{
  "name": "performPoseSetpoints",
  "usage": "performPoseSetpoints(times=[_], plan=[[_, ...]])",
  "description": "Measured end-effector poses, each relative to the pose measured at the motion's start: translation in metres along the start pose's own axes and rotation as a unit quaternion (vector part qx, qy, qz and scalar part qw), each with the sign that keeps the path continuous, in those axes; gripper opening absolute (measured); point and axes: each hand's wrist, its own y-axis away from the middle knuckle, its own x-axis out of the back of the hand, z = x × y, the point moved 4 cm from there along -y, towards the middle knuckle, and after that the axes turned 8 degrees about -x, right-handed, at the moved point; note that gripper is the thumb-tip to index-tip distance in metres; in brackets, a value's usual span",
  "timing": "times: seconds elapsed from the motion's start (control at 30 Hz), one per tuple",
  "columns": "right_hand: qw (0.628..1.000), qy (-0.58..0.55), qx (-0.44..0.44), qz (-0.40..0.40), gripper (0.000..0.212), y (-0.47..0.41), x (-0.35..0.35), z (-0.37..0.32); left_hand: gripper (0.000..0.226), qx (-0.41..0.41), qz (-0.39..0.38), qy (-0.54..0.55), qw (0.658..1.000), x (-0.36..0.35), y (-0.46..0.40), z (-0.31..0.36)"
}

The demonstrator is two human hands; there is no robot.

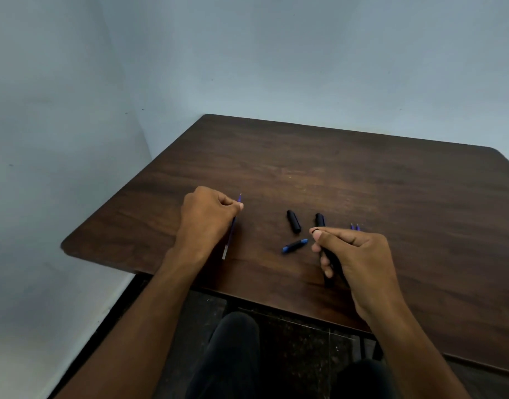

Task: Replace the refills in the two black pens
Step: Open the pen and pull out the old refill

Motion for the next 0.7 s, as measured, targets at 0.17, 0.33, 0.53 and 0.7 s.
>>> performPoseSetpoints(times=[0.17,0.33,0.53,0.7], plan=[[1.000,0.011,0.008,-0.001,0.010,0.000,-0.001,-0.004,0.014,0.011,-0.021,-0.052,0.998,-0.003,-0.002,-0.007],[1.000,0.012,0.017,0.001,0.011,0.001,-0.002,-0.004,0.017,0.028,-0.013,-0.082,0.996,-0.003,-0.005,-0.016],[1.000,0.017,0.015,0.002,0.010,0.000,-0.003,-0.002,0.015,0.032,-0.008,-0.091,0.995,-0.009,-0.005,-0.020],[1.000,0.023,0.014,0.002,0.010,-0.001,-0.003,-0.002,0.021,0.030,0.011,-0.095,0.995,-0.009,-0.004,-0.020]])
